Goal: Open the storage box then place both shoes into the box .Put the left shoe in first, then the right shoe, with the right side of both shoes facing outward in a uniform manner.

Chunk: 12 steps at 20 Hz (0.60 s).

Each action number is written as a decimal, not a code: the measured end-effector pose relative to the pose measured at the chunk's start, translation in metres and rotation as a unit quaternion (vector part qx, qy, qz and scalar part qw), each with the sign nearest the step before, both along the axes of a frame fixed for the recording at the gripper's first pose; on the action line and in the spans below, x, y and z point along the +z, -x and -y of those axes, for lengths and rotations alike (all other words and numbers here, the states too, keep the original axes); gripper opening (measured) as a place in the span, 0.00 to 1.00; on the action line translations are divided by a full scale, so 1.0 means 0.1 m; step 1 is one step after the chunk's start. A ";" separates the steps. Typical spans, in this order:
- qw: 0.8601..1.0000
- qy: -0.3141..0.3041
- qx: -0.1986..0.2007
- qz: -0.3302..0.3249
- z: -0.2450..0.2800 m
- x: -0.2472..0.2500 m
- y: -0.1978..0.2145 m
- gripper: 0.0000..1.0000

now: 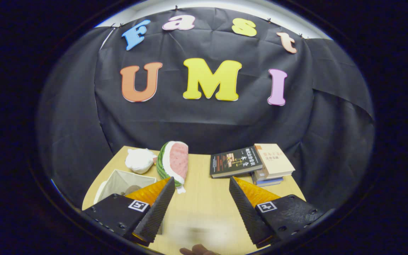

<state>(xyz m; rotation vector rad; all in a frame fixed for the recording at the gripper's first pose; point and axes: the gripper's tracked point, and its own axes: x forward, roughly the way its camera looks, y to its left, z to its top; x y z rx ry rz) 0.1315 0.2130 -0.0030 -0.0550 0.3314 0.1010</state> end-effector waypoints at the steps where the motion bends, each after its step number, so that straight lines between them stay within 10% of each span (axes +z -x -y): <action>1: 1.000 -0.004 -0.001 0.008 0.08 0.06 0.05 0.95; 12: 0.990 -0.037 -0.043 0.129 0.64 0.73 0.45 0.94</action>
